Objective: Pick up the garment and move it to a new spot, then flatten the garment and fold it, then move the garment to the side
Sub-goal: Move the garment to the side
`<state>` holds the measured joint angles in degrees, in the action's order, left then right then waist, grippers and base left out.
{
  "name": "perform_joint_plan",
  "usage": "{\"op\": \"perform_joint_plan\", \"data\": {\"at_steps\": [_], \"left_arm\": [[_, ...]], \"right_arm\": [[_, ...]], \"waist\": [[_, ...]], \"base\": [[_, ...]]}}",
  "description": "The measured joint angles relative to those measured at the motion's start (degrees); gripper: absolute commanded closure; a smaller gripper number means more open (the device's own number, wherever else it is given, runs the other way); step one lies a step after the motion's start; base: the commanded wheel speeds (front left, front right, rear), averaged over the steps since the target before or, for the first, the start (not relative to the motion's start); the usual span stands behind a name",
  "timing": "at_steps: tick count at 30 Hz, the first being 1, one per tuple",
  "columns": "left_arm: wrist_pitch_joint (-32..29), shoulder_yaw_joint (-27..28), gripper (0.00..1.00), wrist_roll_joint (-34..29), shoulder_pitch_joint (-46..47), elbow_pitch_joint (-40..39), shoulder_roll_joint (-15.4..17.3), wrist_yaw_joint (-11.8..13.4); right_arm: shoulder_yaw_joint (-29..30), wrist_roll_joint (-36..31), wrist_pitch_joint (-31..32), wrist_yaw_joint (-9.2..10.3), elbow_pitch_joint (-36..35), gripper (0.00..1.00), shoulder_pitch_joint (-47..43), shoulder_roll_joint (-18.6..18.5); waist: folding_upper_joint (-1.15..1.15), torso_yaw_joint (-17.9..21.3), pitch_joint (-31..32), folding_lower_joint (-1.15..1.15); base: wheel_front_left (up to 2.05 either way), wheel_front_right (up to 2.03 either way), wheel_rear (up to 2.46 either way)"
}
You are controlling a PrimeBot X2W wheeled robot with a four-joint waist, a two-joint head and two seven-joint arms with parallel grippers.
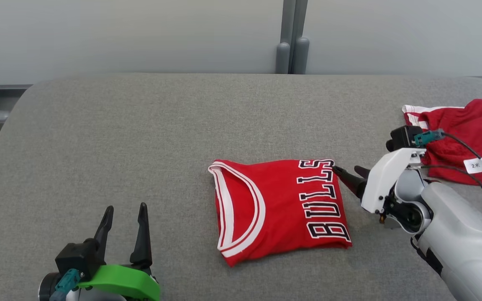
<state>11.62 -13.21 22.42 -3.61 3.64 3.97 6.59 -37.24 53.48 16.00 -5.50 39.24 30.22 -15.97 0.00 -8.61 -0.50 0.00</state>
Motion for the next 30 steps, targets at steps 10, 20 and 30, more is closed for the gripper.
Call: {"op": "perform_joint_plan", "data": {"at_steps": [10,20,30], "left_arm": [[-0.98,-1.02,0.00,-0.58,0.92,-0.55,0.00,0.00],[-1.19,-1.40,0.00,-1.20,1.74,-0.55,0.00,0.00],[-1.49,-1.01,0.00,-1.51,2.49,-0.52,0.05,0.00]], "right_arm": [[0.38,1.63,-1.89,-0.53,0.01,0.00,-2.99,-0.14],[1.89,3.74,-1.91,-0.56,1.25,0.00,-3.76,-0.12],[2.45,6.57,-0.07,-1.03,2.35,0.55,-3.66,1.56]], "waist": [[0.00,0.32,-3.60,0.00],[0.00,-1.56,-5.24,0.00],[0.00,-3.47,-6.65,0.00]], "base": [[0.00,0.00,0.00],[0.00,0.00,0.00],[0.00,0.00,0.00]]}}
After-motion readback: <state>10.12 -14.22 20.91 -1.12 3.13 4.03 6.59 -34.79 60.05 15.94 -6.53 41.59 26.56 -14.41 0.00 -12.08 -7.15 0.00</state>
